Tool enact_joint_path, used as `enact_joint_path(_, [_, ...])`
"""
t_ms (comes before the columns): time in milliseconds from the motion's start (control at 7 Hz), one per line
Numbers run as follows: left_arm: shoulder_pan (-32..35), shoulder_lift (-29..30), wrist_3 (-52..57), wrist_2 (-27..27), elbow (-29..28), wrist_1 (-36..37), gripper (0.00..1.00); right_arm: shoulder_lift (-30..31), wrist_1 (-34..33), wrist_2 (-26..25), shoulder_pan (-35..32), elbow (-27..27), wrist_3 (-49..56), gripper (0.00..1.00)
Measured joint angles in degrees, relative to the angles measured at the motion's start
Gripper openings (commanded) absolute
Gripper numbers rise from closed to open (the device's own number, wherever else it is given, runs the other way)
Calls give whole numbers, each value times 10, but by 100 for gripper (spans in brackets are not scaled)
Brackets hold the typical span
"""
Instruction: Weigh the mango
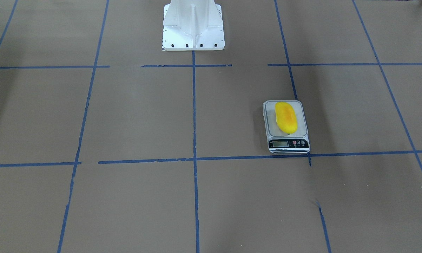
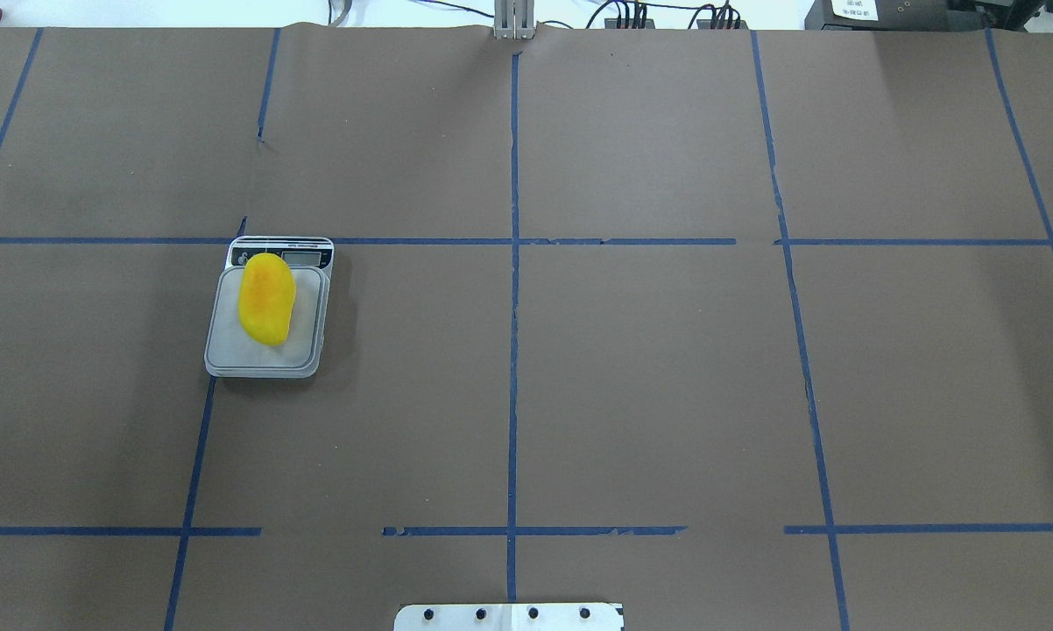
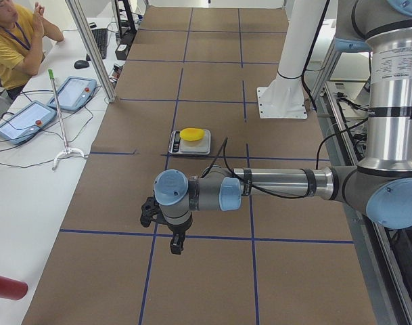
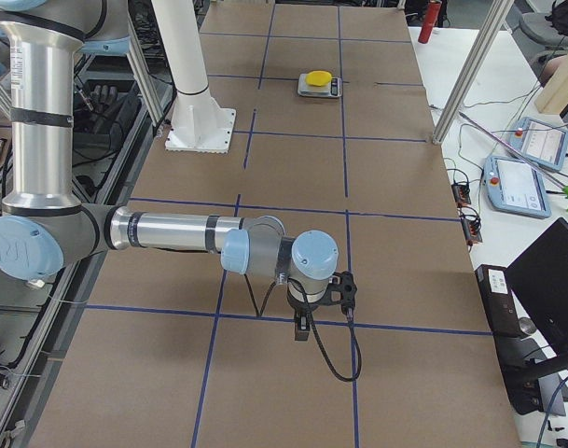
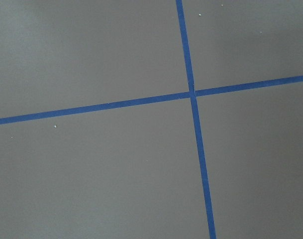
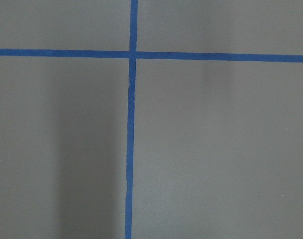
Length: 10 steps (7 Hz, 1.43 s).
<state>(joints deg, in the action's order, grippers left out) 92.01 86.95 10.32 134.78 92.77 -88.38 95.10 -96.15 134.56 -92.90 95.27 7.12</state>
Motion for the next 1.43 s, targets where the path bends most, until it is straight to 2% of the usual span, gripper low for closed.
enact_joint_path(1429, [-4,9,-1,13,9,6,100,0,0,0,0,0,0,100])
